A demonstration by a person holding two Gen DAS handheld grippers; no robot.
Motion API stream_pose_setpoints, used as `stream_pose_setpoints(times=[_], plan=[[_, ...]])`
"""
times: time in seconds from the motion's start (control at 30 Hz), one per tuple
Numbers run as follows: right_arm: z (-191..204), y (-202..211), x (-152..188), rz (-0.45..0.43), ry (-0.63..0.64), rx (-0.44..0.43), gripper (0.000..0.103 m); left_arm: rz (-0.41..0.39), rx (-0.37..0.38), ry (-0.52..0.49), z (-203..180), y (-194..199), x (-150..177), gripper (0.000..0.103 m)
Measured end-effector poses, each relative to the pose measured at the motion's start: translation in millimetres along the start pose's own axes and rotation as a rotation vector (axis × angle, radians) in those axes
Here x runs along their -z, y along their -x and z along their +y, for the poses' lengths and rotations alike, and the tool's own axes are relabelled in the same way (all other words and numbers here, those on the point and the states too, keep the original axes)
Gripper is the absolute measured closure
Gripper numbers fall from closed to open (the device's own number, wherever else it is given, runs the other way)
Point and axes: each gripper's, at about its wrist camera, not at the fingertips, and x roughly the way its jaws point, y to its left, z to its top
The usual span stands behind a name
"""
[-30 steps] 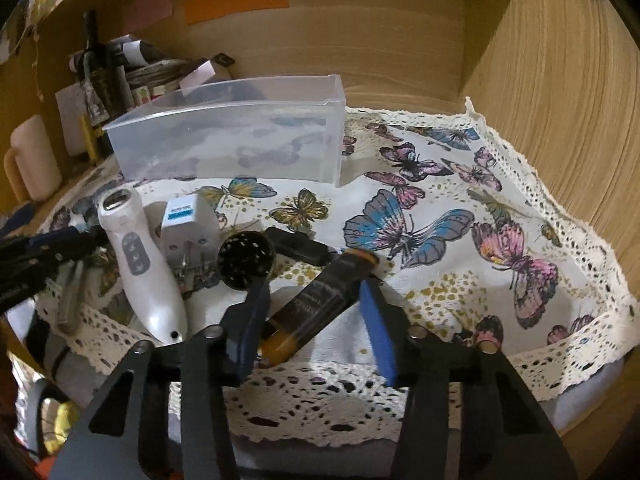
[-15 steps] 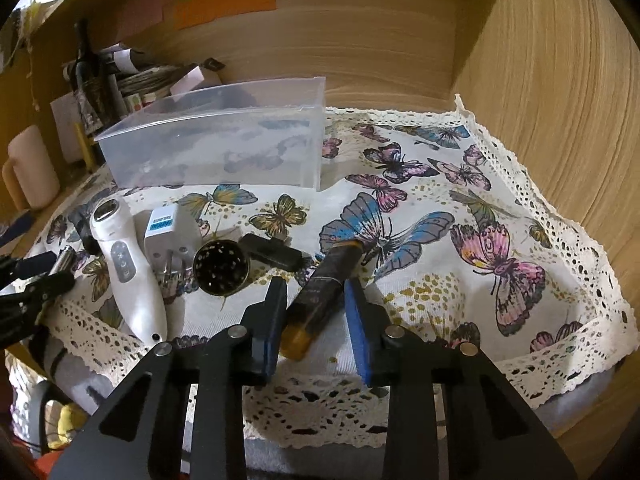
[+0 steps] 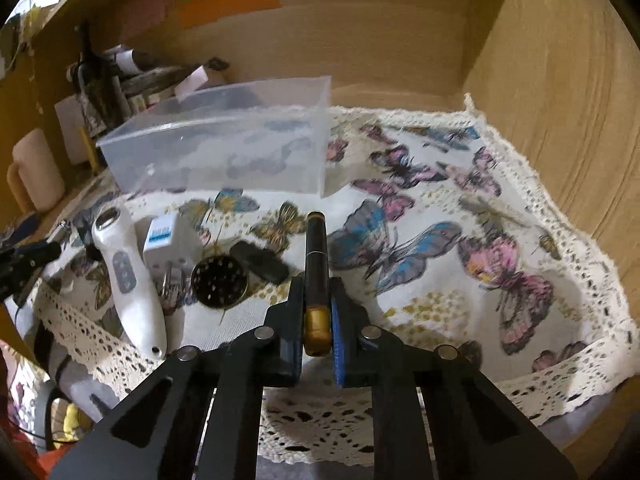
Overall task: Organize rigid objects
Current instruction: 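Grasp the silver tube with the left tool while the right grasps the gold-tipped flashlight, then release the tube into the box with the left tool while the right releases the flashlight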
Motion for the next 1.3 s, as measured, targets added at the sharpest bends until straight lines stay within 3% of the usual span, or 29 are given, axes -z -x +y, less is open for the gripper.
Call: stream_pose_setpoints(times=[0.33, 0.63, 0.8, 1.0, 1.3], plan=[[3, 31, -50, -0.163, 0.018, 0.017, 0.093, -0.156, 0.018, -0.001, 6, 18, -71, 0.088], [27, 34, -106, -0.265, 0.037, -0.020, 0.093, -0.208, 0.039, -0.025, -1, 7, -131, 0.088], [40, 27, -135, -0.287, 0.047, -0.046, 0.093, -0.198, 0.071, -0.023, -1, -9, -159, 0.088], [51, 1, -160, -0.258, 0.080, -0.054, 0.093, -0.142, 0.085, -0.028, -1, -44, -178, 0.088], [61, -75, -166, -0.071, 0.132, -0.082, 0.093, 0.008, 0.066, -0.048, -3, -114, -176, 0.088]])
